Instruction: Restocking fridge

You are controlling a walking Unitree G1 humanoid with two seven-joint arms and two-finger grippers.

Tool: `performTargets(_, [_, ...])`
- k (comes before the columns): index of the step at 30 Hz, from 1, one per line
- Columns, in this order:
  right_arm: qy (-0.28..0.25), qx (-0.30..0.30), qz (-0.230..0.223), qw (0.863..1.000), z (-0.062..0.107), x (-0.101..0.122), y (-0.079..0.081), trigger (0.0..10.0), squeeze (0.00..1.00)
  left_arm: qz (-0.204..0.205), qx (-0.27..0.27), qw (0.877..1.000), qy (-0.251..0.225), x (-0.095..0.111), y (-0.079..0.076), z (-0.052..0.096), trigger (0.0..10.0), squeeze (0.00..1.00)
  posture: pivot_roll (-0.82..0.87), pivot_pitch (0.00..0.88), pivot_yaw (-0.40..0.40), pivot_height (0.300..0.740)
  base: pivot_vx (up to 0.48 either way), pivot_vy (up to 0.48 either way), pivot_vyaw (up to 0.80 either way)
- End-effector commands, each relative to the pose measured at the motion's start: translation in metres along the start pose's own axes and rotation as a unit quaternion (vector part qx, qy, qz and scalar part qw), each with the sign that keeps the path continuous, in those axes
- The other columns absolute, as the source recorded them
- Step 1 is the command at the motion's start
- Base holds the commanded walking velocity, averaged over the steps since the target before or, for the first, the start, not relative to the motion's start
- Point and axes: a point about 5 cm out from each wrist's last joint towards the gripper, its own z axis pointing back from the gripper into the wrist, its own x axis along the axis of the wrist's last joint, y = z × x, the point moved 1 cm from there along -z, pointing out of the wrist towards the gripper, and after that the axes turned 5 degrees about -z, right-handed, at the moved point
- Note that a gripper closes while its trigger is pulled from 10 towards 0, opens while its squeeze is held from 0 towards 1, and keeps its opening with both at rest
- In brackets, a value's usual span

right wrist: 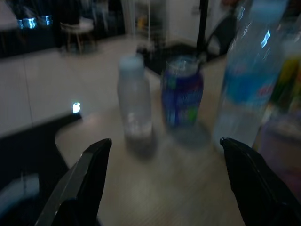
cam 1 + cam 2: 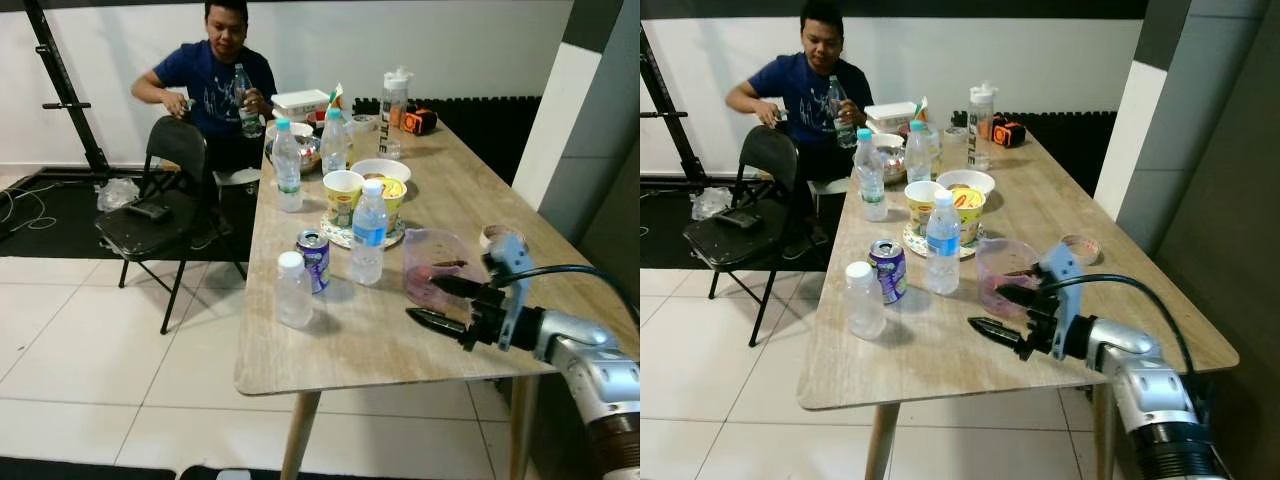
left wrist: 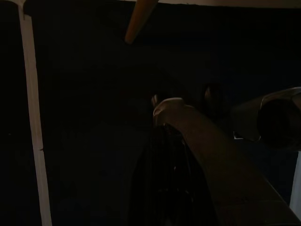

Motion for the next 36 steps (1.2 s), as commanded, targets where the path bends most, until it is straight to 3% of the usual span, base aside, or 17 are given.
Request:
performTargets(1, [-0.044, -0.016, 0.007, 0.999, 0.004, 0.014, -0.006, 10.0, 0.0, 0.004, 0.003, 1.0, 0.004, -0.002, 0.001, 0.0, 10.0, 0.0, -0.1, 0.0, -0.001, 0.74, 0.0, 0.0, 0.0])
performTargets(3, [-0.051, -0.027, 0.008, 0.998, 0.005, 0.016, -0.009, 10.0, 0.0, 0.004, 0.003, 1.0, 0.004, -0.002, 0.001, 0.0, 10.0, 0.0, -0.1, 0.0, -0.001, 0.74, 0.0, 0.0, 0.0])
performTargets(6, [-0.044, -0.123, 0.022, 0.991, 0.011, 0.009, -0.034, 10.0, 0.0, 0.005, 0.001, 1.0, 0.004, -0.003, 0.0, 0.0, 10.0, 0.0, -0.1, 0.0, 0.001, 0.74, 0.0, 0.0, 0.0])
performTargets(21, [-0.022, -0.196, 0.001, 0.98, 0.024, -0.022, -0.051, 10.0, 0.0, 0.002, 0.002, 1.0, 0.003, -0.002, 0.001, 0.0, 10.0, 0.0, -0.1, 0.0, 0.007, 0.74, 0.0, 0.0, 0.0])
performTargets(22, [-0.019, -0.228, 0.0, 0.973, 0.027, -0.027, -0.058, 10.0, 0.0, 0.002, 0.002, 1.0, 0.003, -0.001, 0.001, 0.0, 10.0, 0.0, -0.09, 0.0, 0.006, 0.74, 0.0, 0.0, 0.0])
performTargets(25, [-0.02, -0.247, -0.002, 0.969, 0.029, -0.029, -0.063, 10.0, 0.0, 0.001, 0.002, 1.0, 0.002, -0.001, 0.002, 0.0, 10.0, 0.0, -0.09, 0.0, 0.006, 0.74, 0.0, 0.0, 0.0])
performTargets(32, [-0.019, -0.248, -0.012, 0.968, 0.028, -0.033, -0.066, 10.0, 0.0, -0.001, 0.002, 1.0, 0.003, -0.002, 0.002, 0.001, 10.0, 0.0, -0.09, 0.0, 0.007, 0.74, 0.0, 0.0, 0.0])
performTargets(36, [-0.033, -0.208, -0.022, 0.977, 0.015, -0.034, -0.061, 10.0, 0.0, 0.001, 0.002, 1.0, 0.005, -0.004, 0.003, 0.001, 10.0, 0.0, -0.08, 0.0, 0.009, 0.74, 0.0, 0.0, 0.0])
